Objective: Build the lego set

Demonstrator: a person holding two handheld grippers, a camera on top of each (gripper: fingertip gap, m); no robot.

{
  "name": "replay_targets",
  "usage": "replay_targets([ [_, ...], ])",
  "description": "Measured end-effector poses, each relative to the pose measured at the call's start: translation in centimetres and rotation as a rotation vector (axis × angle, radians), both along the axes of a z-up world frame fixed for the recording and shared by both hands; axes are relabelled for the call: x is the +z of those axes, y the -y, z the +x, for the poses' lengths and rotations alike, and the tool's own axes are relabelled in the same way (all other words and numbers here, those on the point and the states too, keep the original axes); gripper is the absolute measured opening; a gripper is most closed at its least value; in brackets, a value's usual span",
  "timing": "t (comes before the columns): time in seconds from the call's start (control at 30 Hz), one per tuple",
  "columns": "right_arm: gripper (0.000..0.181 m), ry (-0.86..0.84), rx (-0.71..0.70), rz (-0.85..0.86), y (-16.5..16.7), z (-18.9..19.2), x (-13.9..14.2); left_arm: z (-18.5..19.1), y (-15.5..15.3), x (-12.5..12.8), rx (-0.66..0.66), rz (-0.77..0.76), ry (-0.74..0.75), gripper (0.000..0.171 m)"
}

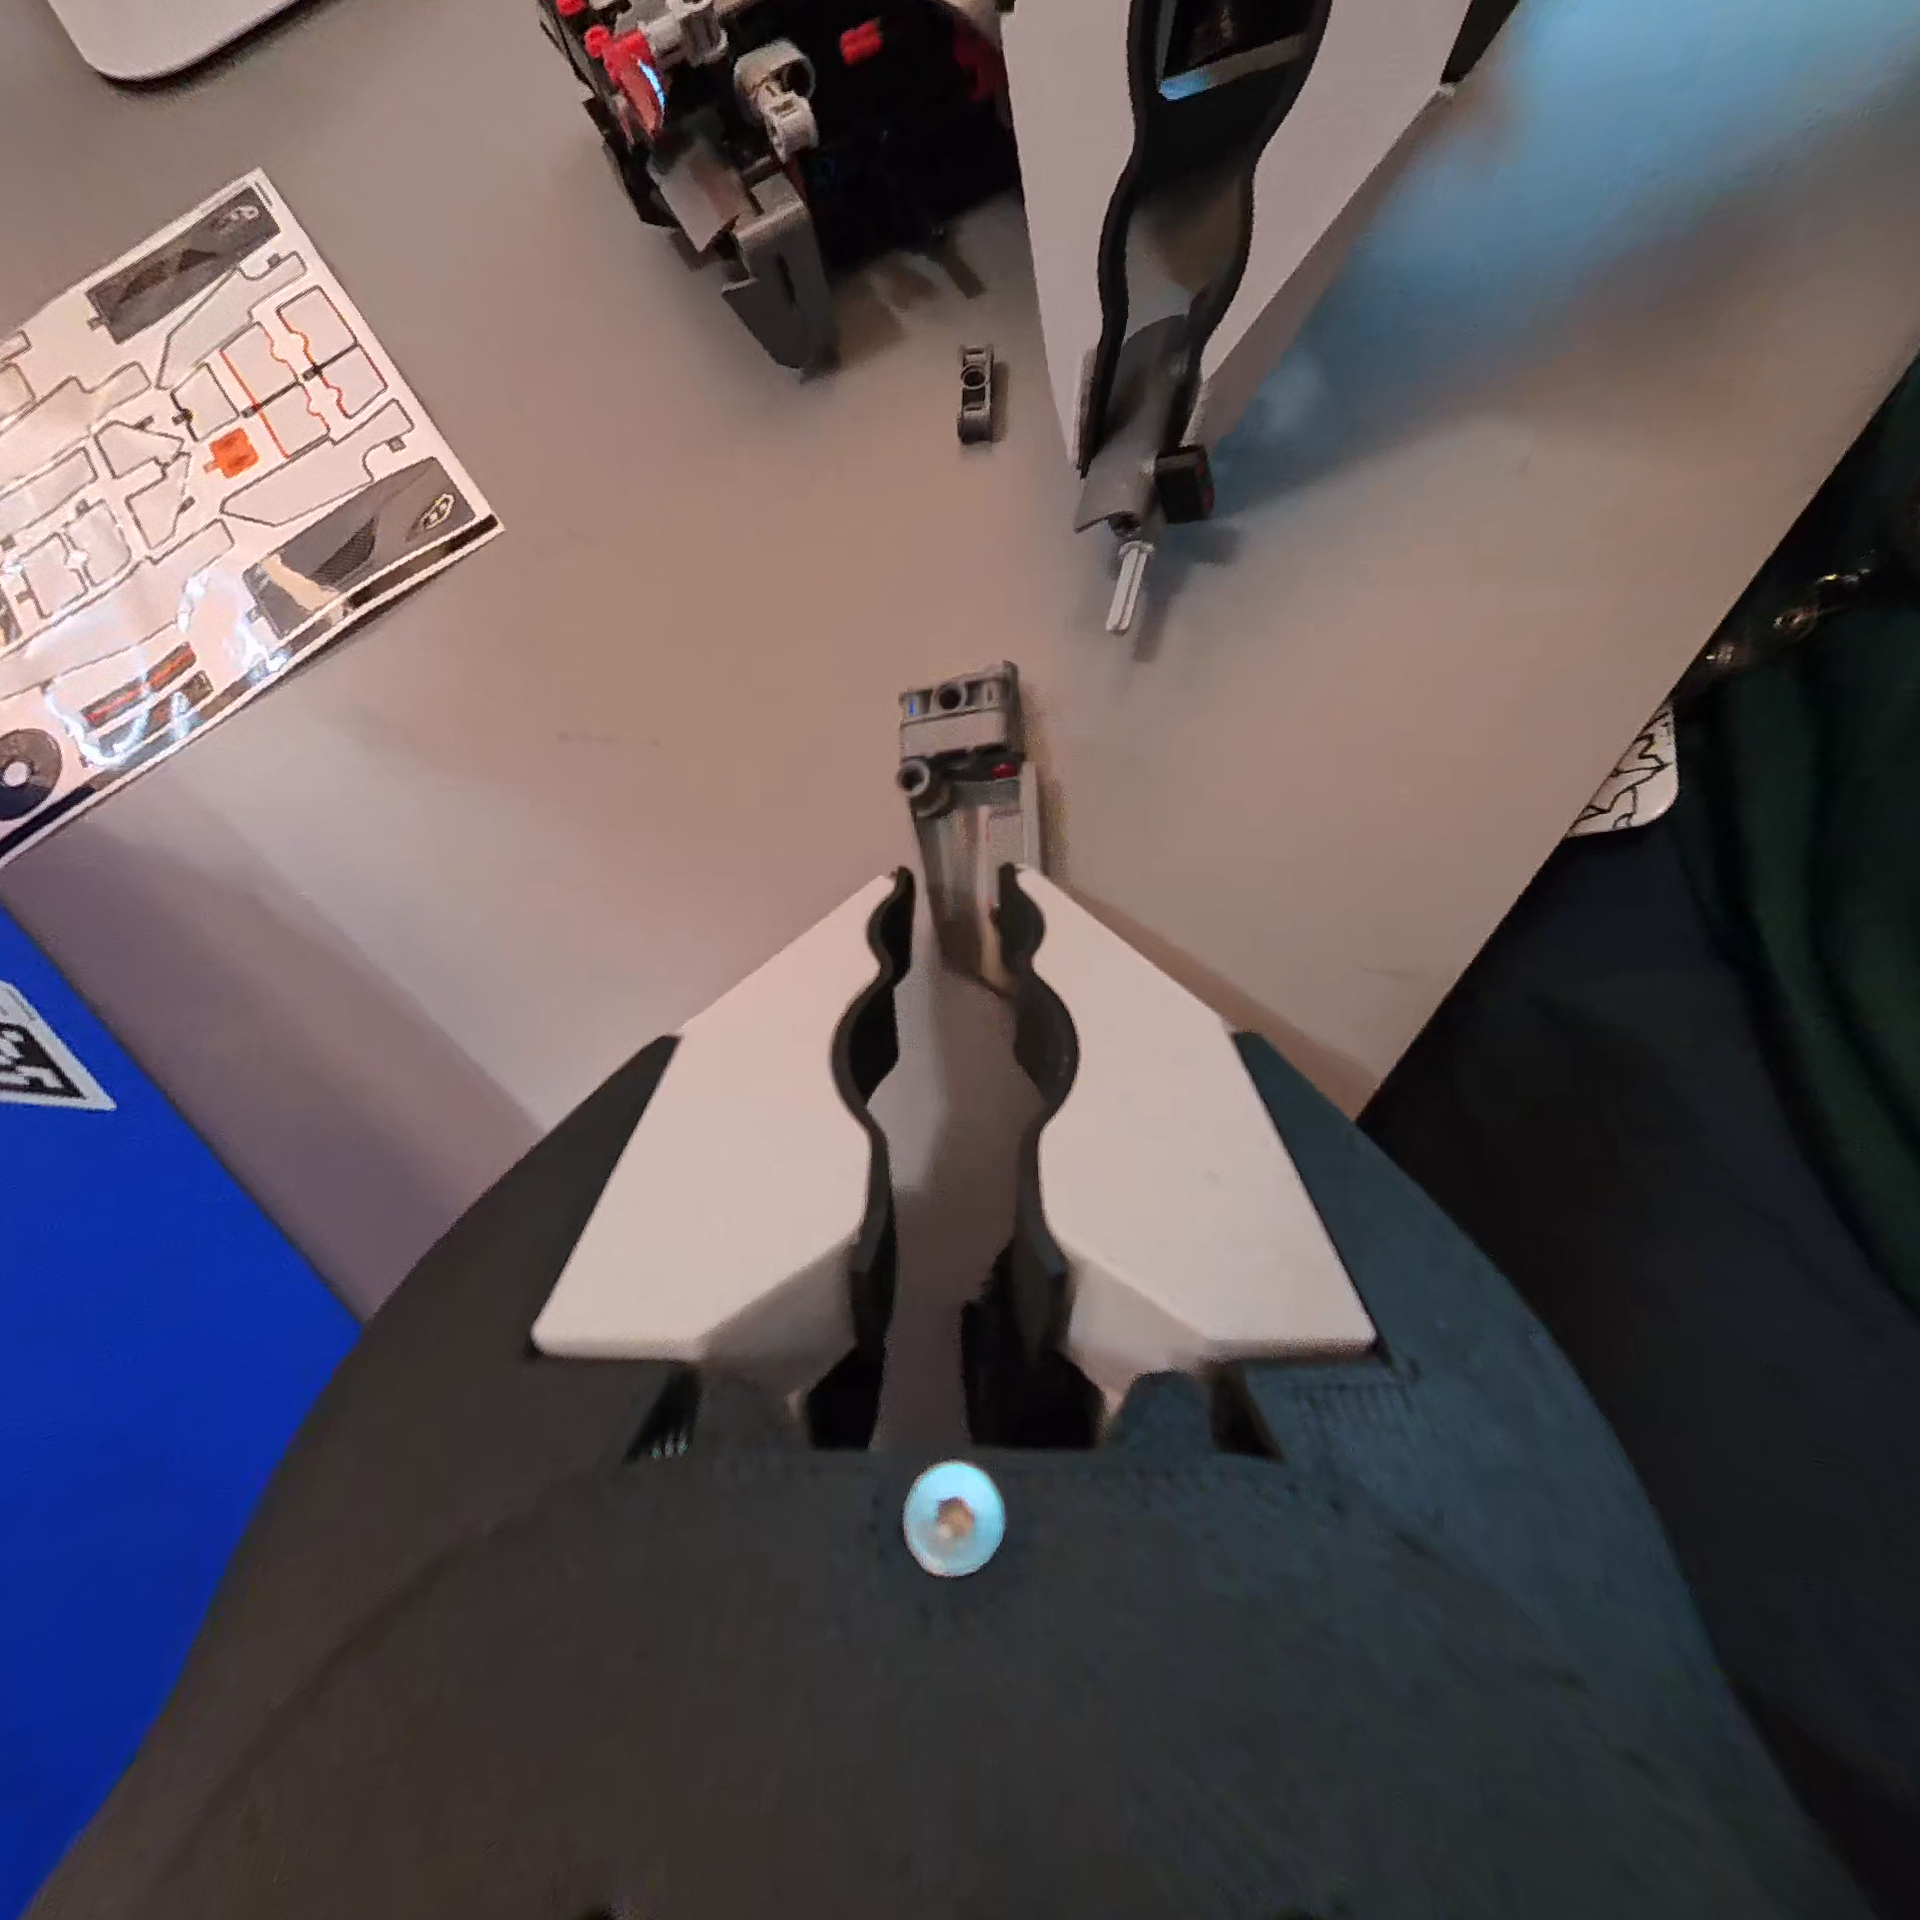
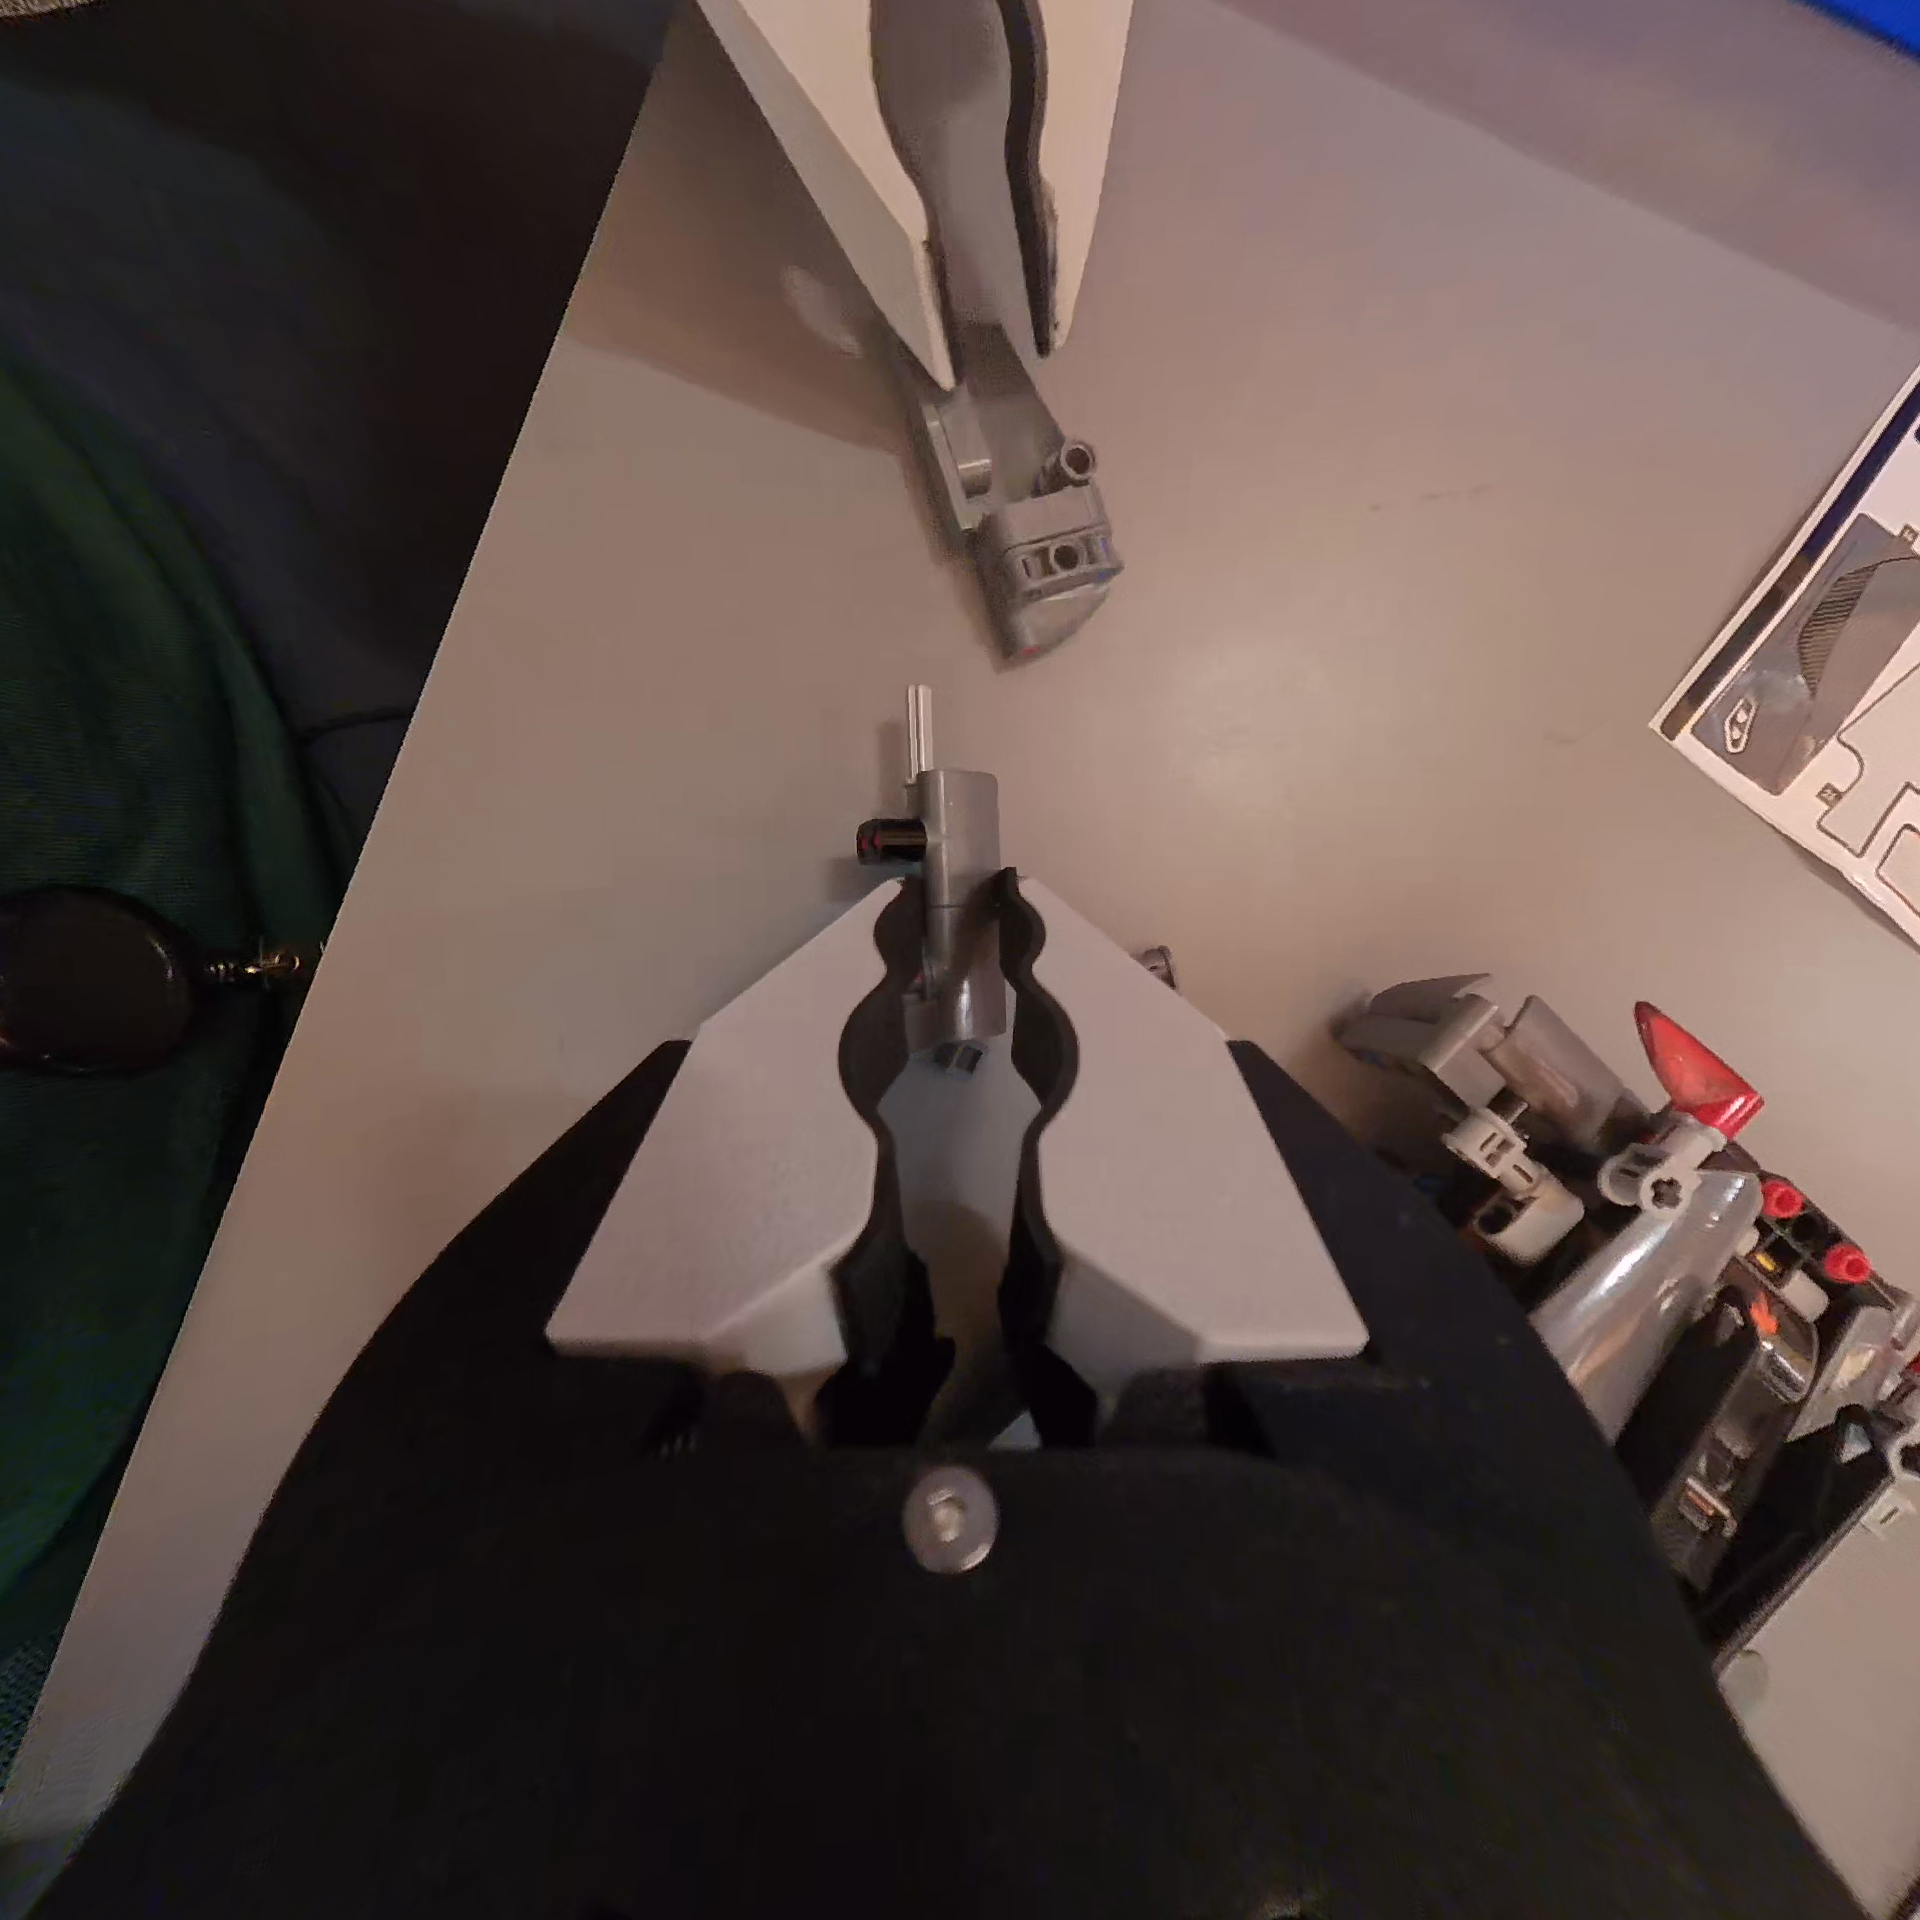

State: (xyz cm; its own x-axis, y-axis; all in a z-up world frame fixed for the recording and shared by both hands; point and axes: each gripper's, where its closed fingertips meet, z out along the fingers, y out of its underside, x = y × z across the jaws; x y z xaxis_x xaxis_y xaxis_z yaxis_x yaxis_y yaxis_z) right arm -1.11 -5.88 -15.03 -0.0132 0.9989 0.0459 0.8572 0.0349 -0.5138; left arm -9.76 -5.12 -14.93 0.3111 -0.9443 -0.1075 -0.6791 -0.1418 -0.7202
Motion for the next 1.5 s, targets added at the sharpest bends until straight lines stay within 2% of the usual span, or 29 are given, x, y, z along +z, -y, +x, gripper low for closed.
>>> replay_targets([
  [0.13, 0.012, -0.009, -0.004, -0.002, 0.0, 0.1, 0.1, 0.5, 0.6, 1.0, -0.028, 0.055, 0.014, 0.024],
  [0.27, 0.012, -0.014, -0.005, -0.003, -0.1, 0.0, 0.1, 0.6, 1.0, -0.2, -0.05, 0.097, -0.071, 0.03],
  [0.43, 0.012, -0.019, -0.003, 0.0, 0.1, -0.1, 0.2, 0.9, 0.8, -0.9, -0.032, 0.071, -0.072, 0.025],
  [0.53, 0.012, -0.019, -0.007, 0.002, 0.1, 0.1, 0.2, 0.9, 0.6, -1.0, 0.012, 0.059, -0.092, 0.018],
  [0.63, 0.012, -0.028, -0.011, 0.001, 0.1, 0.1, 0.4, 0.5, 0.7, -1.0, 0.066, 0.078, -0.12, 0.021],
  [0.9, 0.012, -0.053, 0.002, 0.001, 0.4, -0.3, 0.7, -0.4, 2.5, -1.0, 0.191, 0.009, -0.104, 0.029],
  [1.1, 0.012, -0.056, -0.01, 0.006, 0.6, 0.3, 0.9, 2.4, 4.9, -0.9, 0.18, -0.092, -0.017, 0.03],
  [1.2, 0.012, -0.062, -0.025, 0.01, 0.7, 0.8, 1.2, 6.7, 6.9, -0.2, 0.083, -0.166, 0.13, 0.033],
  [1.27, 0.012, -0.059, -0.039, 0.015, 0.5, 1.3, 1.4, 8.4, 8.3, 0.6, 0.002, -0.181, 0.169, 0.033],
  [1.33, 0.012, -0.052, -0.053, 0.017, 0.6, 1.9, 1.5, 8.0, 7.8, 2.1, -0.003, -0.117, 0.2, 0.028],
  [1.4, 0.012, -0.053, -0.057, 0.014, 0.8, 2.2, 1.6, 6.5, 6.7, 3.1, 0.026, -0.084, 0.211, 0.031],
  [1.5, 0.012, -0.061, -0.044, 0.003, 1.5, 1.9, 1.6, 3.8, 4.4, 2.7, 0.024, 0.025, 0.075, 0.044],
])
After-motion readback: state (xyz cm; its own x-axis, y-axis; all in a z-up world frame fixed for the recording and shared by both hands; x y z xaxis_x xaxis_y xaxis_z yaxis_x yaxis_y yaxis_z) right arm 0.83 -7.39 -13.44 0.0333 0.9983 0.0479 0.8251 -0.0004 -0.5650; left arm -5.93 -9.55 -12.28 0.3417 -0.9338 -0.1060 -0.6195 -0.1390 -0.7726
